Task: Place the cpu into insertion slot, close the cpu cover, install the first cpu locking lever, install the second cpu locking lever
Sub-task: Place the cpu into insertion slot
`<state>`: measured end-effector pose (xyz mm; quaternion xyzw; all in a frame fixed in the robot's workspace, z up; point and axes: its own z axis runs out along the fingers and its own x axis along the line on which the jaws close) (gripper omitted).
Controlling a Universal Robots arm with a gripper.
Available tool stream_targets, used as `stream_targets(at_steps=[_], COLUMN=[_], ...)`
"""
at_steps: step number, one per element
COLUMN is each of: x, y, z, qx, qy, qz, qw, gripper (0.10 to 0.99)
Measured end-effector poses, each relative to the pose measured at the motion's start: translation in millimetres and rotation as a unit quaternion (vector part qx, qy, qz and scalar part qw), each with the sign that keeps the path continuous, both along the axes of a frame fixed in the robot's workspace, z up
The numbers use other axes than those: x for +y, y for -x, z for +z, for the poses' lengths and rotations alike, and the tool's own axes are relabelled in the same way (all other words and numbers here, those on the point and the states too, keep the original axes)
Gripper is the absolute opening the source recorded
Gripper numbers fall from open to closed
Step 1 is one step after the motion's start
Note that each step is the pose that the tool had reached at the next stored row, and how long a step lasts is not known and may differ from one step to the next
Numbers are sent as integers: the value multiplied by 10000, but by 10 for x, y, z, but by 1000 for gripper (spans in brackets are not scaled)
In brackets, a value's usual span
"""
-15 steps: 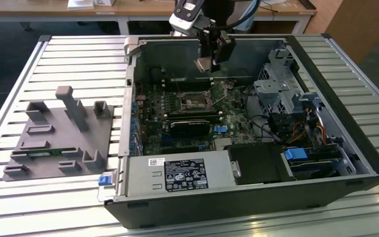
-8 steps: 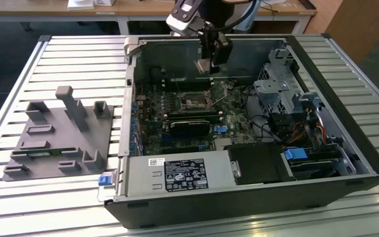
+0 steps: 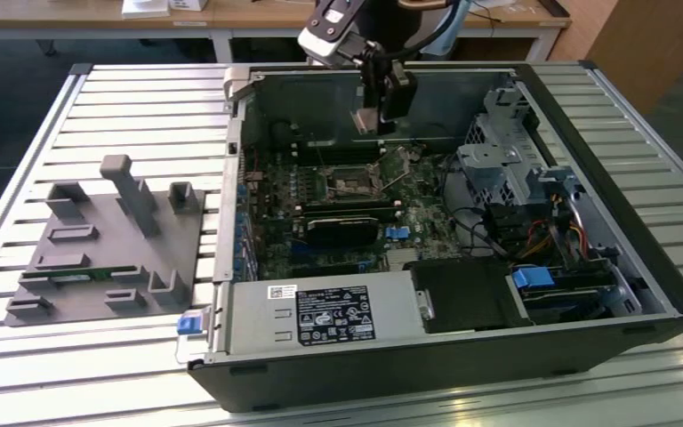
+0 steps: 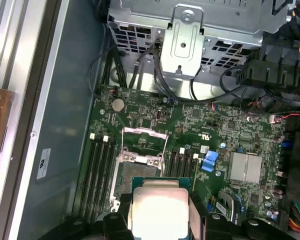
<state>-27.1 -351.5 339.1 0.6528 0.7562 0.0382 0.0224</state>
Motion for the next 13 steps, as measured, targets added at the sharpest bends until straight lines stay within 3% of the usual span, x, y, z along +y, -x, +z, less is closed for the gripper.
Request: stream_targets(at_steps=[13], x=[0], y=[0], z=[-60], qx=[0], qy=[0], qz=[-39], qw=[10000], gripper=[537])
